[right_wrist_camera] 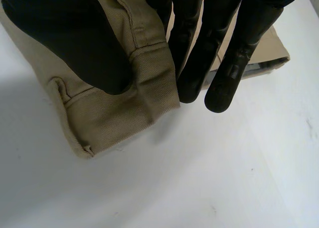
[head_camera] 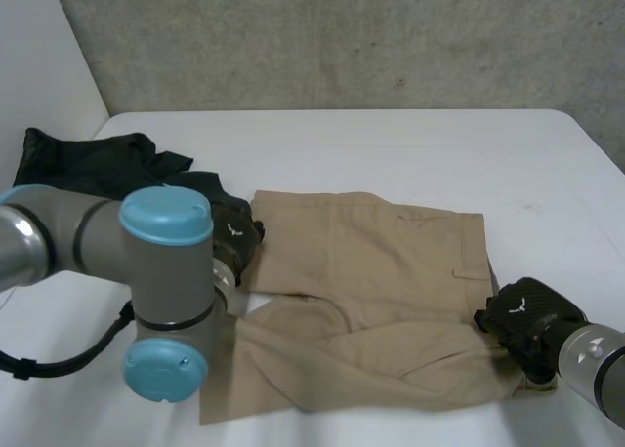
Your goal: Fold the laundry.
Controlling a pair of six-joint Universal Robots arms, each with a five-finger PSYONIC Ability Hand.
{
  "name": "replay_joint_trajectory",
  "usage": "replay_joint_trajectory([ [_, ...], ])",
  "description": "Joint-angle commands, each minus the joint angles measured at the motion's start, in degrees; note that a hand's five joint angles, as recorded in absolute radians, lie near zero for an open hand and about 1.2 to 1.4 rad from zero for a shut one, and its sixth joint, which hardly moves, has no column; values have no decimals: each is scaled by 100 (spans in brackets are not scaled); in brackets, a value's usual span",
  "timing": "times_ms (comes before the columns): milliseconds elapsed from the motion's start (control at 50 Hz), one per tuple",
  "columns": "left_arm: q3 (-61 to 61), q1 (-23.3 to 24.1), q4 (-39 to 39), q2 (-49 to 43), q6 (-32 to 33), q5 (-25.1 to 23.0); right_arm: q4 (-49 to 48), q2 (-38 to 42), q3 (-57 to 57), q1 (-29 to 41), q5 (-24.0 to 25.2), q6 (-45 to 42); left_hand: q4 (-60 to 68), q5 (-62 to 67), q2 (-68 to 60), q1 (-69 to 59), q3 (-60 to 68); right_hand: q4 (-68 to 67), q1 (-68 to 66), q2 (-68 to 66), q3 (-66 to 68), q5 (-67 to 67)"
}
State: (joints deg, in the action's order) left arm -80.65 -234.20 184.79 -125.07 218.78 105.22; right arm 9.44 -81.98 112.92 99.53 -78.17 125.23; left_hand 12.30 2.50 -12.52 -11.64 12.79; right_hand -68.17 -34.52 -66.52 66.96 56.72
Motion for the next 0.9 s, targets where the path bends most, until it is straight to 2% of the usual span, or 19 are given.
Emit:
replay_joint_trajectory([
  [20, -556, 24, -22, 1273, -818, -106, -83, 7, -24, 5, 13, 124, 111, 90, -88, -176, 62, -1183, -4548, -1348, 1304, 1328],
  [60, -802, 23, -144, 1685, -1125, -316, -83, 7, -24, 5, 13, 124, 246, 225, -223, -311, 197, -1183, -4548, -1348, 1304, 1328],
  [120, -1092, 32, -452, 2003, -1197, -694, -83, 7, -33, 5, 13, 124, 346, 326, -324, -412, 297, -1183, -4548, -1348, 1304, 1328],
  [200, -1566, 41, -1495, 2329, -1302, -1405, -92, 7, -42, 5, 13, 124, 951, 931, -929, -1016, 902, -1183, -4548, -1348, 1304, 1328],
  [320, -1840, 67, -1956, 2347, -1478, -1575, -92, 7, -51, -12, 12, 124, 1322, 1302, -1299, -1387, 1273, -1183, -4548, -1348, 1304, 1328],
  [400, -1858, 6, -1807, 2268, -1549, -1575, -92, 7, -51, -4, 13, 124, 1893, 1872, -1870, -1958, 1844, -1183, -4548, -1348, 1304, 1328],
  [460, -1814, 6, -1561, 2014, -1496, -1531, -109, 33, -59, 5, 4, 133, 3101, 3081, -3078, -3166, 3052, -1183, -4548, -1348, 1304, 1328],
  [480, -1788, 6, -1482, 1917, -1470, -1496, -127, 33, -77, 14, 4, 150, 3838, 3818, -3816, -3904, 3789, -1183, -4548, -1348, 1304, 1328],
  [500, -1692, 6, -1290, 1742, -1469, -1408, -136, 33, -86, 14, 12, 168, 5494, 5474, -5472, -5560, 5445, -1183, -4548, -1348, 1304, 1328],
  [540, -1534, -3, -1069, 1601, -1461, -1294, -180, 42, -138, 23, 4, 168, 6766, 6745, -6743, -6831, 6717, -1183, -4548, -1348, 1304, 1328],
  [600, -1182, -20, -568, 1389, -1461, -1065, -346, 68, -366, 163, -40, 238, 6770, 6750, -6748, -6836, 6721, -1183, -4548, -1348, 1304, 1328],
  [700, -471, -56, 74, 1021, -1426, -959, -873, 401, -1042, 409, -172, 651, 6770, 6750, -6748, -6836, 6721, -1183, -4548, -1348, 1304, 1328],
  [780, 197, -126, 417, 389, -1207, -951, -1339, 1041, -1902, 497, -443, 757, 6770, 6750, -6748, -6836, 6721, -1183, -4548, -1348, 1304, 1328],
  [900, 892, -469, 1145, -412, -539, -863, -1498, 2149, -3195, 769, -708, 740, 6770, 6750, -6748, -6836, 6721, -1183, -4548, -1348, 1304, 1328],
])
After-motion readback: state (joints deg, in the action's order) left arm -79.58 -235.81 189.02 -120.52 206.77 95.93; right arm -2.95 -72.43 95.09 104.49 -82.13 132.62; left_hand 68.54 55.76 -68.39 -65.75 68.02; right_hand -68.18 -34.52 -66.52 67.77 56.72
